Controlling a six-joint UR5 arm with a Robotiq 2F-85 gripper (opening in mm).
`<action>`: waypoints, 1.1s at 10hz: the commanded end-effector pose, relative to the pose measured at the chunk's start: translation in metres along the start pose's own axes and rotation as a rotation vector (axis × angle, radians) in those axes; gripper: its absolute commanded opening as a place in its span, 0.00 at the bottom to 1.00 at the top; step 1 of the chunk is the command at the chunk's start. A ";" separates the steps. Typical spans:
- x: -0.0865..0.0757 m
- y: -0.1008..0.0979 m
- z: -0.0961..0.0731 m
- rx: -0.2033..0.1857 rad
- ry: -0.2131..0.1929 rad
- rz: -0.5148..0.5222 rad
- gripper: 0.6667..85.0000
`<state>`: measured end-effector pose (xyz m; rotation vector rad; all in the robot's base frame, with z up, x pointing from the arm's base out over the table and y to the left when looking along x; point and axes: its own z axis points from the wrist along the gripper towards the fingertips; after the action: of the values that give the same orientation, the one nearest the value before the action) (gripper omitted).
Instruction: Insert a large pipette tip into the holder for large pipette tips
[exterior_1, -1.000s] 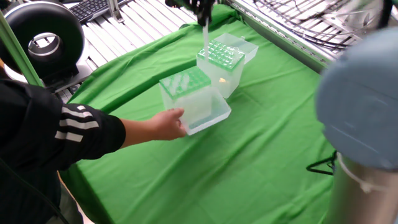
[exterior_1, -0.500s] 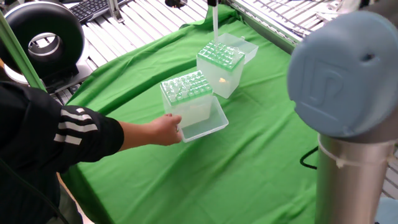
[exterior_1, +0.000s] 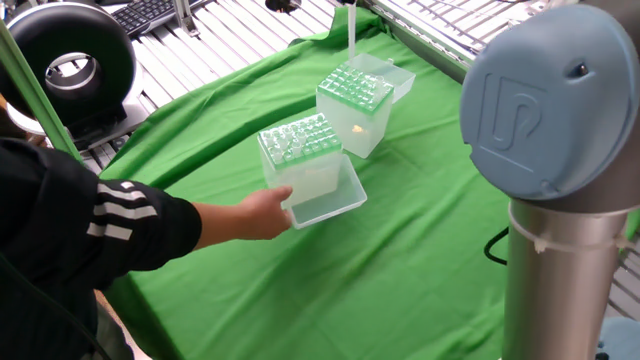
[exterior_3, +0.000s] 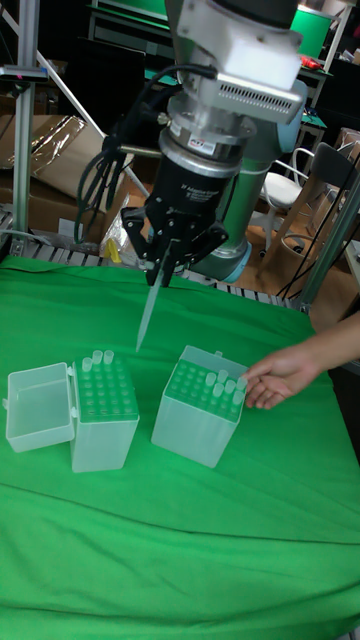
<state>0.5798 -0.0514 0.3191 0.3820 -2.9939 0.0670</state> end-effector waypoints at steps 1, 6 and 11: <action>-0.011 -0.006 0.012 0.003 -0.012 -0.030 0.00; -0.021 -0.010 0.035 0.018 -0.023 -0.078 0.00; 0.002 0.000 0.035 0.000 0.010 -0.066 0.00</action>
<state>0.5861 -0.0584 0.2849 0.4877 -2.9757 0.0909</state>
